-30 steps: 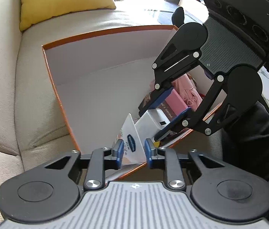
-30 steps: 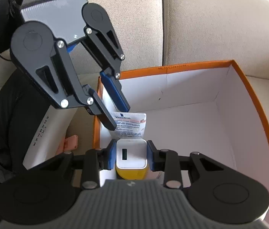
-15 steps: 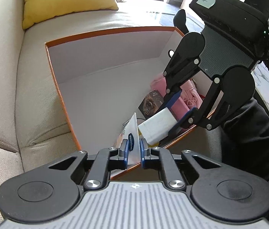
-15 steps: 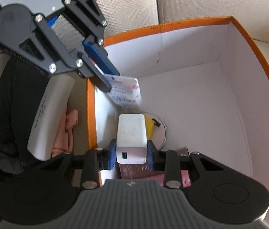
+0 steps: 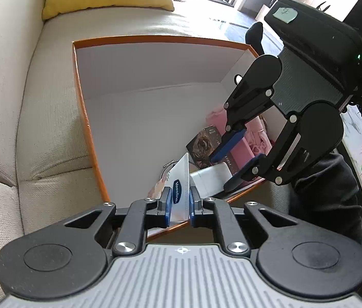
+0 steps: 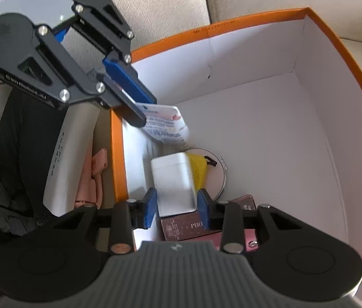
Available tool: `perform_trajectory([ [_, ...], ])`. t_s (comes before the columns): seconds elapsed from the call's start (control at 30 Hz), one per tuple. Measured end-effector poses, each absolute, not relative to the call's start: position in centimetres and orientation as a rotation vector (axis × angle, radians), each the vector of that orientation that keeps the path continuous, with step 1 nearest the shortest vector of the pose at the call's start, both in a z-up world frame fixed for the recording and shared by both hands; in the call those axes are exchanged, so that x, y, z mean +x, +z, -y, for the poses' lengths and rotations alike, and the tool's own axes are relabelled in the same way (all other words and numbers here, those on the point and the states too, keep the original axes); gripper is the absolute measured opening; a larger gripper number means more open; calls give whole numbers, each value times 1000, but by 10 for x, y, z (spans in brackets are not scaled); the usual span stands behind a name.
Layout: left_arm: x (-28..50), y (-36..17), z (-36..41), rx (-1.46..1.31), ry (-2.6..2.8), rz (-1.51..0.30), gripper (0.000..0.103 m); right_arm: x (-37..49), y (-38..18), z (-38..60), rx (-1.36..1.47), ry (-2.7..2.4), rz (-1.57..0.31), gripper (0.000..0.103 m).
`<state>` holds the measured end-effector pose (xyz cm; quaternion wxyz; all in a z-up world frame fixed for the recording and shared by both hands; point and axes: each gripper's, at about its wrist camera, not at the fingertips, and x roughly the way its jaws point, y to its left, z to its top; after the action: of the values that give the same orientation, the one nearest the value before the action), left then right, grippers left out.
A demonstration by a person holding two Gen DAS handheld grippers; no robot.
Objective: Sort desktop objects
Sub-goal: 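Lower the charger with the right tool while the left holds the tube upright, then grasp the white glasses box with the left tool while the right withdraws from the box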
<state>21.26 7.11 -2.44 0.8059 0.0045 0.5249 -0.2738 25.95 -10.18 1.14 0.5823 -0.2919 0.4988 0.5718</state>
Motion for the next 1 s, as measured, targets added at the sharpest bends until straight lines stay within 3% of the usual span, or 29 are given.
perform_trajectory([
  [0.1, 213, -25, -72, -8, -581, -1131, 14, 268, 16, 106, -628, 1318, -1164, 30],
  [0.13, 213, -25, -73, -16, -579, -1133, 14, 271, 16, 106, -601, 1307, -1174, 19],
  [0.17, 214, -26, -74, -24, -576, -1134, 14, 274, 16, 106, -582, 1302, -1185, 14],
  [0.53, 217, -29, -79, -104, -562, -1156, 17, 273, 21, 110, -564, 1307, -1195, 14],
  [0.67, 213, -24, -80, -101, -555, -1140, 34, 269, 33, 117, -556, 1282, -1135, 17],
  [0.8, 201, -12, -80, -81, -530, -1078, 35, 258, 49, 126, -549, 1256, -1071, 18],
  [0.9, 182, 4, -82, -69, -534, -996, 35, 244, 64, 135, -523, 1222, -1003, 27],
  [1.0, 155, 18, -83, -20, -541, -917, 35, 226, 78, 147, -476, 1164, -937, 28],
])
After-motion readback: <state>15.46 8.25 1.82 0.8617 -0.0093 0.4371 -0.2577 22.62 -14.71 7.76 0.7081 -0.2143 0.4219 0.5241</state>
